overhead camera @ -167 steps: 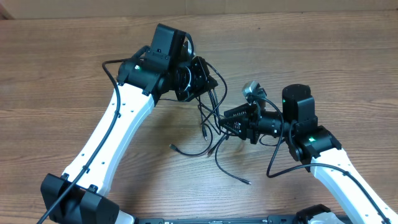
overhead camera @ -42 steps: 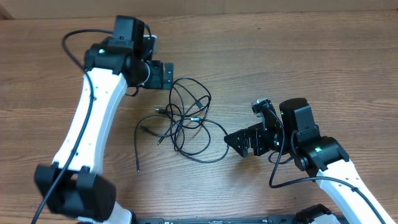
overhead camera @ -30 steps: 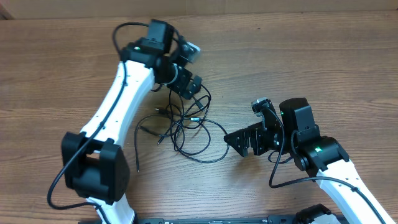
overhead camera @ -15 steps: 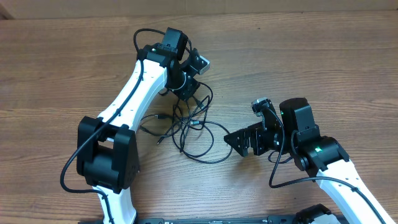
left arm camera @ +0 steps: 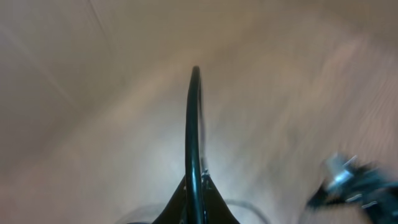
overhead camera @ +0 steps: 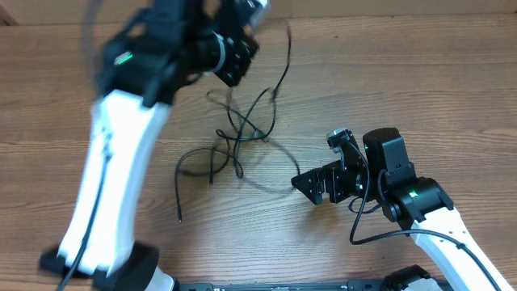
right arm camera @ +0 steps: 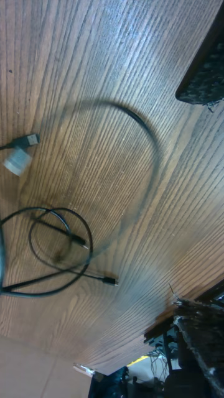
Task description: Untangle cables
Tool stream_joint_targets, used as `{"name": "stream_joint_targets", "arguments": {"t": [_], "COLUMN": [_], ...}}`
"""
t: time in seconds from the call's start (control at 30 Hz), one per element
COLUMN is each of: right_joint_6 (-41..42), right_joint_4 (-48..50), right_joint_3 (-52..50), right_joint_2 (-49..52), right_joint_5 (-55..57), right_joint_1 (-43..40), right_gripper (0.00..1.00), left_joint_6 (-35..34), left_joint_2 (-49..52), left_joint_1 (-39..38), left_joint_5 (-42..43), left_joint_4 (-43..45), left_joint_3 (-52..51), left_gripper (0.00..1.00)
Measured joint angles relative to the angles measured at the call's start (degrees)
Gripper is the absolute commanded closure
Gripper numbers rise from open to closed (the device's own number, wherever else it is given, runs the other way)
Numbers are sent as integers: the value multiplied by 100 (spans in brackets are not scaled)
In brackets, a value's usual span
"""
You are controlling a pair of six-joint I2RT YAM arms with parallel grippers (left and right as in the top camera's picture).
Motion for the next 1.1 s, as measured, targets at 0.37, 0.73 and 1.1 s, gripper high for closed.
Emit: {"name": "stream_joint_targets", "arguments": {"t": [0.37,0.73,1.1], "right_joint_6": [0,0,0], "right_joint_4": [-28,-256,-278], "right_joint_3": [0,0,0], "right_joint_2": [0,0,0], "right_joint_5": [0,136,299], "right_joint_1": [0,0,0], "right_gripper": [0,0,0], "left_joint_6": [-332,-428,-761], "left_joint_2": [-1137,-1137,-1137], "left_joint_1": [0,2,1056], "left_joint_5": [-466,-2686,-3877], "left_joint_4": [702,557,-107], "left_joint_3": [857,848,844], "left_gripper": [96,96,96]}}
